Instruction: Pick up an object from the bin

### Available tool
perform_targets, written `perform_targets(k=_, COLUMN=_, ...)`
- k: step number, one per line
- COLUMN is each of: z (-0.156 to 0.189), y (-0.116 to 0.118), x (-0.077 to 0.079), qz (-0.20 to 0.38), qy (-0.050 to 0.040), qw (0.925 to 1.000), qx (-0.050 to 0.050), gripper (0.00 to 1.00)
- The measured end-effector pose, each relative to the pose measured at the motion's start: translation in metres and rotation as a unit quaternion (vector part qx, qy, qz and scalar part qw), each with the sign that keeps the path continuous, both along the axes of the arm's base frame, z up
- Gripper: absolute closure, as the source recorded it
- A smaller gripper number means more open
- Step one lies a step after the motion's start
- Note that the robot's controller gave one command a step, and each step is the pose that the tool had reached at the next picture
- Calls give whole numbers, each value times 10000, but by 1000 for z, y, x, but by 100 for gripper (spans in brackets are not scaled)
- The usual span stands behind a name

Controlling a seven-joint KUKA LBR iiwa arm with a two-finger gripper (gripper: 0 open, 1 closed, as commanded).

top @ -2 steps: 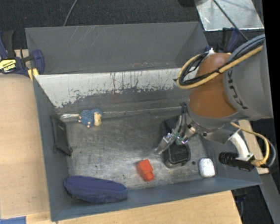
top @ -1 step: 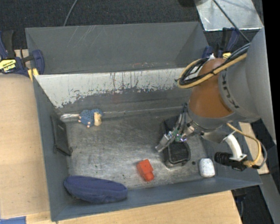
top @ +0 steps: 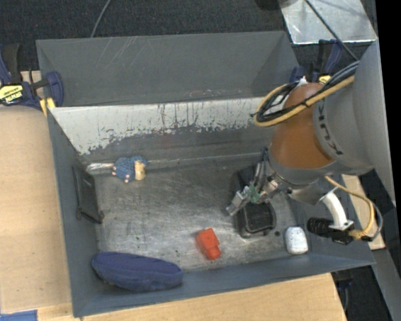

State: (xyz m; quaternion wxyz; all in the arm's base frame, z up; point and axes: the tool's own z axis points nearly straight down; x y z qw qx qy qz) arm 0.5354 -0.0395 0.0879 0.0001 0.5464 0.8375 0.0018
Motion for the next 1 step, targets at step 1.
perform_targets(k=1, z=120, y=-2, x=20, qz=177, qy=-6, qw=9998, qx=-21, gripper=100)
